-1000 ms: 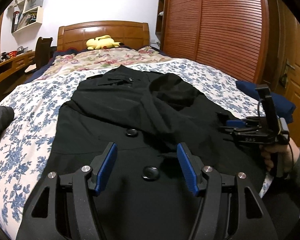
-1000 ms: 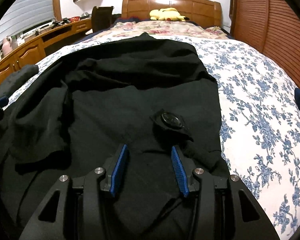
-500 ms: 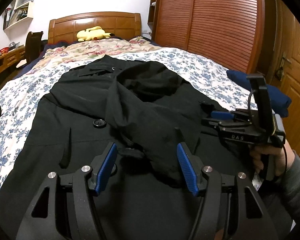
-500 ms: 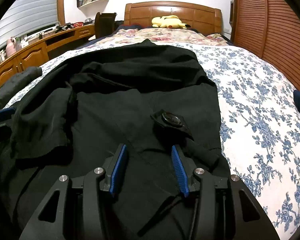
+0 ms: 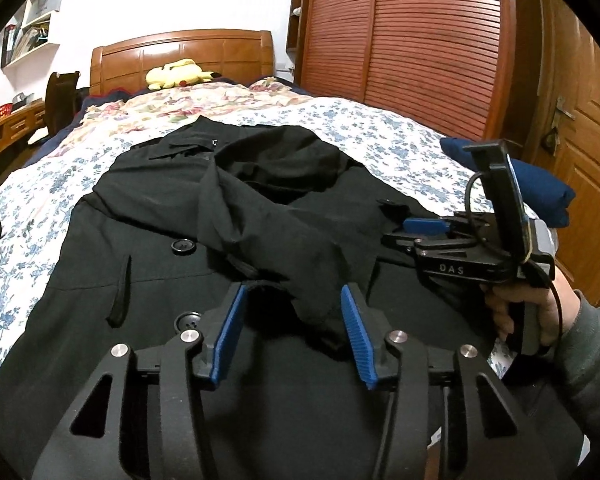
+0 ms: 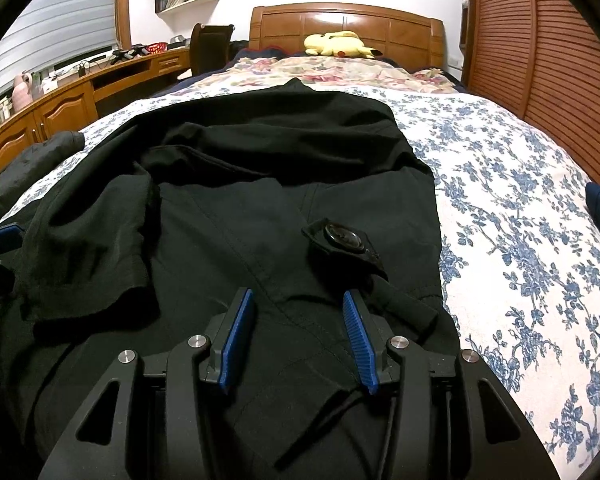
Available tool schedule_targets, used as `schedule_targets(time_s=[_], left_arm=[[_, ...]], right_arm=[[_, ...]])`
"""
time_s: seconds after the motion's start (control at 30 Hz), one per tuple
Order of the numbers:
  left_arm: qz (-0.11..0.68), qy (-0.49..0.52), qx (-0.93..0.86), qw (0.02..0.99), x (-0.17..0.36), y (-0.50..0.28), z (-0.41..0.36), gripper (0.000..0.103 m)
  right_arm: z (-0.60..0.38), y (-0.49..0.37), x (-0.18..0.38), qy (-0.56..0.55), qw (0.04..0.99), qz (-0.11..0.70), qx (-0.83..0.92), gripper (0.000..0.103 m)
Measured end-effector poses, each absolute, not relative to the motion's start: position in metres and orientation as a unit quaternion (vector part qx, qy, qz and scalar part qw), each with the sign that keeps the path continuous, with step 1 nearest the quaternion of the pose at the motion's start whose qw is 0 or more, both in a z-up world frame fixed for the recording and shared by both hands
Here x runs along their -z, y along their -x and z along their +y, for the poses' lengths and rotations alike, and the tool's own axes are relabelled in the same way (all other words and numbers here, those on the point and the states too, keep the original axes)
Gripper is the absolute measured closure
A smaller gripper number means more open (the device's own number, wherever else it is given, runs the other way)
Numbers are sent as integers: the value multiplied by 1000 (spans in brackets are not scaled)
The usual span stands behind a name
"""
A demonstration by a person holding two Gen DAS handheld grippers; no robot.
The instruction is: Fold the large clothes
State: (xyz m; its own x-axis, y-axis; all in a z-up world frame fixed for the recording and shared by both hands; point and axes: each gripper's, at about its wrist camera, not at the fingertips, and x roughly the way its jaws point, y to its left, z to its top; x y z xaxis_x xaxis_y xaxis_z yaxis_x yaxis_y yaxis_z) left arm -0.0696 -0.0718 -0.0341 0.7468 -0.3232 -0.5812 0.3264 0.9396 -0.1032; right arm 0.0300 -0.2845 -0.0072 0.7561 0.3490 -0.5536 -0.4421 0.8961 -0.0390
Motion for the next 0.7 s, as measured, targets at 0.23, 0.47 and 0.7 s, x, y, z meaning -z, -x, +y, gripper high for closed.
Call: schedule_targets(time_s=[0.23, 0.47, 0.7], left_arm=[[318, -12, 174, 932, 39, 76, -77, 53], [352, -2, 183, 918, 52, 59, -84, 57], [333, 1, 179, 926, 29, 57, -64, 93]], right_arm=[[-285, -29, 8, 85, 934, 277, -211, 55], [-285, -30, 8, 86, 933, 277, -212, 55], [-285, -29, 8, 86, 933, 277, -212, 55]])
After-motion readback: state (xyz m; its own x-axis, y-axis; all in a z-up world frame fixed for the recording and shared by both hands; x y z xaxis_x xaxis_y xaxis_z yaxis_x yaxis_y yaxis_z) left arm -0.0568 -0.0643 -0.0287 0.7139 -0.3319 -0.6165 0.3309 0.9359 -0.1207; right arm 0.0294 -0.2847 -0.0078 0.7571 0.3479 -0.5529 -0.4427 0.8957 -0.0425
